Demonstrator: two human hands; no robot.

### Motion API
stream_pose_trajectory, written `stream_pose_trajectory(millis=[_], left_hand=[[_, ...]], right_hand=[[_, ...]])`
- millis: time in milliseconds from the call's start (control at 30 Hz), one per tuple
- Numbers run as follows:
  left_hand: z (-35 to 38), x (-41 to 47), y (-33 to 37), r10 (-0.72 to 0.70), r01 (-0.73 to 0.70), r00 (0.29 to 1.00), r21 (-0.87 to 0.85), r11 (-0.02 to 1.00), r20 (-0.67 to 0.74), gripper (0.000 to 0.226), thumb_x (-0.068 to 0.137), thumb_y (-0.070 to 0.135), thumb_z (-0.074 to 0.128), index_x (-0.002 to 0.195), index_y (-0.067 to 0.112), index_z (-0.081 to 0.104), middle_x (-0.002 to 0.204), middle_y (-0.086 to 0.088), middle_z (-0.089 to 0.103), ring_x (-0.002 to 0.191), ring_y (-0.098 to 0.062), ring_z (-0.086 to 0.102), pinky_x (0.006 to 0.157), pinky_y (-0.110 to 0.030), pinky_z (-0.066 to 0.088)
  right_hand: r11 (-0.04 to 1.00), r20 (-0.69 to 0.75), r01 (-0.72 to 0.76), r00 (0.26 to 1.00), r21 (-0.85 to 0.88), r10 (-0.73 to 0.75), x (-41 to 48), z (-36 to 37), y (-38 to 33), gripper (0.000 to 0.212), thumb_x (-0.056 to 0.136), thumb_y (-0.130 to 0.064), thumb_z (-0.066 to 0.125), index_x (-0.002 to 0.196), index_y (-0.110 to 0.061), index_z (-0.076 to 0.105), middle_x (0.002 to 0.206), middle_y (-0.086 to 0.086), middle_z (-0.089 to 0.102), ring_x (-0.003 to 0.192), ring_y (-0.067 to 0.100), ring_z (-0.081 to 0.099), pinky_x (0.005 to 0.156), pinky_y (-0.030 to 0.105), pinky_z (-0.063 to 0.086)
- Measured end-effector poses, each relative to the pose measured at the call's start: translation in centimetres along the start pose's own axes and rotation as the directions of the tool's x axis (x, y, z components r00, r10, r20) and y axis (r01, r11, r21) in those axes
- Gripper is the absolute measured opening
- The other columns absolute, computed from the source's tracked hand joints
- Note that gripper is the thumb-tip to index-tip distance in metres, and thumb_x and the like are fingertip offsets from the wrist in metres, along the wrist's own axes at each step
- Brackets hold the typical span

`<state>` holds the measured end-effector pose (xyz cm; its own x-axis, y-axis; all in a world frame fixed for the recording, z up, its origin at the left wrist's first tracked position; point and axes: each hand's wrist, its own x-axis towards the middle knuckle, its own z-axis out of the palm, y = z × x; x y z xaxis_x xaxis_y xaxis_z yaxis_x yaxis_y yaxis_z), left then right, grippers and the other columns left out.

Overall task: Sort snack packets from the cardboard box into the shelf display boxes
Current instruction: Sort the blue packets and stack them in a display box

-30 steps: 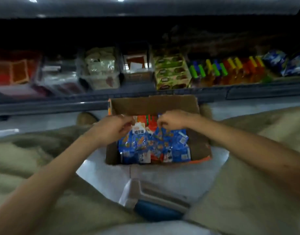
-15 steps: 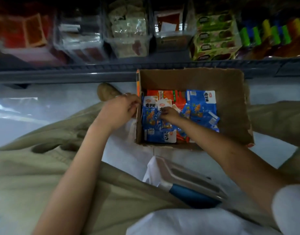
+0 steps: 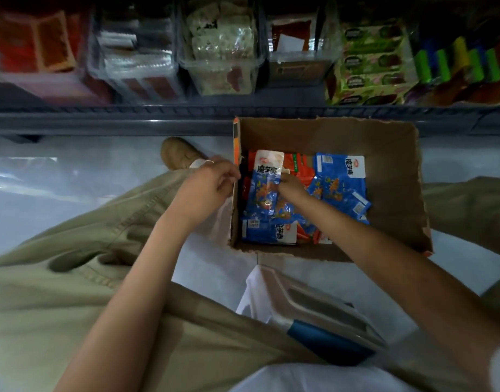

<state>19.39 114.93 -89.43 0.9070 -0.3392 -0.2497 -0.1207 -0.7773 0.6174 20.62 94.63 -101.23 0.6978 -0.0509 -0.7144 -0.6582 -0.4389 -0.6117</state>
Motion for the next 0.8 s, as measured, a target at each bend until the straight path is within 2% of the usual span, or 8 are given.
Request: stream_pose_trajectory(millis=[67, 133, 267, 333, 400, 533, 633, 800], left_hand=[[0.8, 0.4, 0.7, -0.006, 0.009, 1.0, -0.131, 0.991, 0.024, 0.019, 0.09, 0.007, 0.056, 0.107, 0.016, 0.061, 0.126, -0.002, 0.046, 0.113, -0.012, 0.047, 0.091, -0.022, 0.041], [1.6, 0.8, 1.4, -0.017, 0.035, 0.996, -0.221, 0.975, 0.083, 0.024, 0.088, 0.01, 0.062, 0.108, 0.022, 0.057, 0.134, -0.003, 0.036, 0.125, -0.012, 0.036, 0.099, -0.021, 0.038], [2.2, 1.3, 2.7, -0.065, 0.068, 0.998, -0.483, 0.873, 0.022, 0.031, 0.081, 0.004, 0.071, 0.098, 0.023, 0.053, 0.108, 0.003, 0.054, 0.107, -0.016, 0.054, 0.088, -0.031, 0.049], [1.9, 1.5, 2.8, -0.132, 0.094, 0.99, -0.485, 0.87, -0.047, 0.029, 0.08, 0.002, 0.072, 0.097, 0.018, 0.054, 0.098, 0.008, 0.057, 0.098, -0.015, 0.058, 0.082, -0.031, 0.05], [1.4, 1.4, 2.5, -0.192, 0.142, 0.977, -0.391, 0.909, -0.091, 0.028, 0.083, 0.004, 0.07, 0.101, 0.019, 0.055, 0.103, 0.007, 0.057, 0.1, -0.016, 0.058, 0.08, -0.031, 0.05], [0.7, 1.2, 1.3, -0.312, 0.223, 0.94, -0.445, 0.867, -0.136, 0.029, 0.085, 0.006, 0.068, 0.103, 0.023, 0.055, 0.112, -0.006, 0.062, 0.097, -0.026, 0.064, 0.075, -0.043, 0.056], [0.3, 1.2, 1.1, -0.35, 0.241, 0.925, -0.48, 0.844, -0.151, 0.03, 0.084, 0.006, 0.069, 0.101, 0.027, 0.054, 0.109, -0.002, 0.061, 0.097, -0.025, 0.065, 0.077, -0.048, 0.056], [0.3, 0.7, 1.2, -0.371, 0.253, 0.912, -0.477, 0.842, -0.172, 0.033, 0.085, 0.008, 0.069, 0.099, 0.034, 0.053, 0.105, -0.002, 0.063, 0.091, -0.027, 0.065, 0.075, -0.051, 0.056]], right_hand=[[0.99, 0.16, 0.123, 0.978, 0.068, -0.132, -2.1, -2.0, -0.7, 0.024, 0.095, -0.009, 0.053, 0.119, -0.005, 0.056, 0.108, 0.005, 0.063, 0.083, 0.012, 0.058, 0.059, 0.014, 0.047], [0.974, 0.297, 0.173, 0.932, 0.147, -0.21, -4.4, -3.7, -2.2, 0.021, 0.095, -0.009, 0.053, 0.115, -0.011, 0.057, 0.098, -0.003, 0.064, 0.075, 0.006, 0.058, 0.057, 0.011, 0.044], [0.95, 0.407, 0.223, 0.864, 0.22, -0.297, -6.4, -5.0, -4.4, 0.015, 0.095, -0.01, 0.054, 0.098, -0.022, 0.061, 0.084, -0.005, 0.065, 0.073, 0.005, 0.06, 0.065, 0.015, 0.044], [0.949, 0.345, 0.236, 0.89, 0.21, -0.298, -5.6, -4.8, -4.7, 0.016, 0.098, -0.02, 0.048, 0.092, -0.021, 0.062, 0.073, -0.008, 0.062, 0.064, 0.005, 0.055, 0.061, 0.016, 0.043], [0.975, 0.229, 0.186, 0.951, 0.119, -0.209, -3.1, -4.3, -3.4, 0.024, 0.099, -0.03, 0.046, 0.1, -0.014, 0.063, 0.082, -0.004, 0.064, 0.069, 0.007, 0.056, 0.065, 0.02, 0.045], [0.942, 0.028, 0.006, 1.0, -0.337, 0.004, 2.1, -2.8, 2.3, 0.065, 0.083, -0.043, 0.068, 0.131, -0.005, 0.048, 0.124, 0.006, 0.057, 0.115, 0.025, 0.057, 0.087, 0.031, 0.048], [0.909, -0.046, -0.104, 0.995, -0.403, 0.093, 2.4, -0.9, 4.3, 0.082, 0.078, -0.039, 0.074, 0.138, -0.003, 0.032, 0.137, 0.013, 0.042, 0.123, 0.032, 0.047, 0.095, 0.04, 0.047], [0.95, -0.279, -0.156, 0.957, -0.272, 0.077, 2.0, 2.1, 4.9, 0.078, 0.076, -0.027, 0.079, 0.134, -0.008, 0.031, 0.135, 0.013, 0.047, 0.121, 0.031, 0.048, 0.09, 0.04, 0.046]])
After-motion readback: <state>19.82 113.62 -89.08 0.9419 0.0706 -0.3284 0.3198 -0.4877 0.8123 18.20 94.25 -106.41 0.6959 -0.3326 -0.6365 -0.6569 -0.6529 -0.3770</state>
